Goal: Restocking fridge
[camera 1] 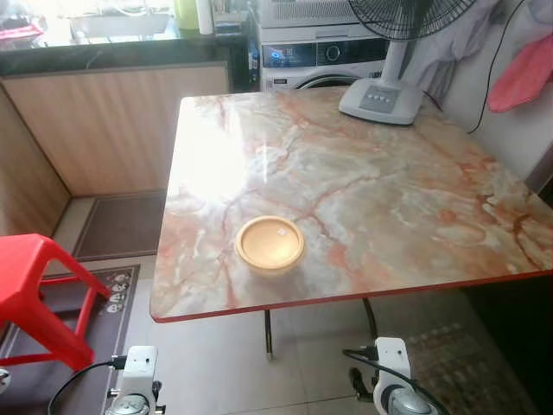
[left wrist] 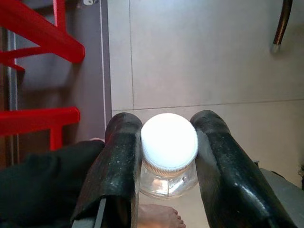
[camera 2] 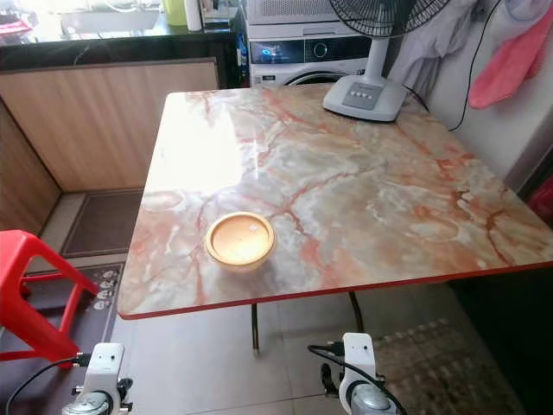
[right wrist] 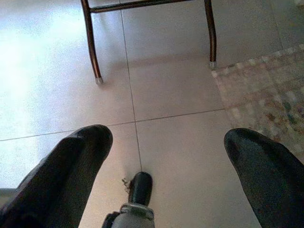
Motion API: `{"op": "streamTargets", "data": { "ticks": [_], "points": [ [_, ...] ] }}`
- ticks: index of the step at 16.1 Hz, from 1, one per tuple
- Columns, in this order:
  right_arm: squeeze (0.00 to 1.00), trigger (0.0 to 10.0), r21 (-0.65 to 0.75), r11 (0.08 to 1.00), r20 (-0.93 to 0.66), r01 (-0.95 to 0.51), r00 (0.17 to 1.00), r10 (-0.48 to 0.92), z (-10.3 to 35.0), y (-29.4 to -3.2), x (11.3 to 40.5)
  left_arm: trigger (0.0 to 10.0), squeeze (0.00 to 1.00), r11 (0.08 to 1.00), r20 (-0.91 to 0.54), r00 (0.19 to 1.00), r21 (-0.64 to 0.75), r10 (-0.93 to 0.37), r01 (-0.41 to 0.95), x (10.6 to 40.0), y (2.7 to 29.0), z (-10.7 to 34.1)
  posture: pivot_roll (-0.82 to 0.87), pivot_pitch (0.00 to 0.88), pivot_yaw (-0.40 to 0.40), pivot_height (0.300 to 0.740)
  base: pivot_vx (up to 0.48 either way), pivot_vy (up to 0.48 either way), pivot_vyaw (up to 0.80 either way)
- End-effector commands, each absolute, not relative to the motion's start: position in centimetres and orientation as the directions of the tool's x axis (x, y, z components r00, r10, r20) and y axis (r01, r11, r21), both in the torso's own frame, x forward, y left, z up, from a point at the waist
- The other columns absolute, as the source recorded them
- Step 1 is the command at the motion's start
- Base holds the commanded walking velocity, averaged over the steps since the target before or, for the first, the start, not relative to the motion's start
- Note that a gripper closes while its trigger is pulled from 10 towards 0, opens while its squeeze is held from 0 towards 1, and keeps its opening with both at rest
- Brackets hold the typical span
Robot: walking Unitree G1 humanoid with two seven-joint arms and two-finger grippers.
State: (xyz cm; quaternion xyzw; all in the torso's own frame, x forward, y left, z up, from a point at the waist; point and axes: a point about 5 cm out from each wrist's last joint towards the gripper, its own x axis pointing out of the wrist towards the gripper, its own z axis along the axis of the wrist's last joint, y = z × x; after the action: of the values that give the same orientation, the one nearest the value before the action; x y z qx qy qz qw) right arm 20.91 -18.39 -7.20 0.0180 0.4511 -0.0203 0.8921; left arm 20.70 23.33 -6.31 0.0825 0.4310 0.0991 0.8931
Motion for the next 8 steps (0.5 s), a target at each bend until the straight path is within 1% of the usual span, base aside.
{"op": "streamTargets", "data": {
  "ticks": [1, 3, 5, 6, 8],
  "points": [
    [0.00, 10.0, 0.012, 0.999, -0.804, 0.045, 0.594, -0.017, -7.0, -18.4, 21.3, 10.0, 0.00, 0.966, -0.762, 0.596, 0.232, 0.254, -0.116, 20.6, 23.1, -6.5, 0.10, 0.000, -0.025, 0.740, 0.000, 0.000, 0.00],
    [0.00, 10.0, -0.002, 1.000, -0.810, 0.031, 0.586, -0.020, -7.0, -18.4, 21.3, 10.0, 0.00, 0.968, -0.770, 0.589, 0.226, 0.246, -0.109, 20.3, 22.7, -6.7, 0.10, 0.000, -0.026, 0.740, 0.000, 0.000, 0.00],
    [0.00, 10.0, -0.003, 0.999, -0.813, 0.042, 0.582, -0.027, -7.0, -18.5, 21.3, 10.0, 0.00, 0.971, -0.787, 0.586, 0.238, 0.194, -0.001, 19.8, 21.5, -7.3, 0.07, 0.000, -0.028, 0.740, 0.000, 0.000, 0.00],
    [0.00, 10.0, -0.006, 0.999, -0.815, 0.051, 0.578, -0.035, -7.0, -18.5, 21.3, 10.0, 0.00, 0.971, -0.788, 0.585, 0.240, 0.194, 0.000, 19.8, 21.4, -7.3, 0.08, 0.000, -0.032, 0.740, 0.000, 0.000, 0.00],
    [0.00, 10.0, -0.015, 0.999, -0.819, 0.050, 0.573, -0.041, -7.0, -18.6, 21.3, 10.0, 0.00, 0.975, -0.783, 0.587, 0.218, 0.205, -0.050, 19.8, 21.5, -7.3, 0.09, 0.000, -0.041, 0.740, 0.000, 0.000, 0.00]
  ]
}}
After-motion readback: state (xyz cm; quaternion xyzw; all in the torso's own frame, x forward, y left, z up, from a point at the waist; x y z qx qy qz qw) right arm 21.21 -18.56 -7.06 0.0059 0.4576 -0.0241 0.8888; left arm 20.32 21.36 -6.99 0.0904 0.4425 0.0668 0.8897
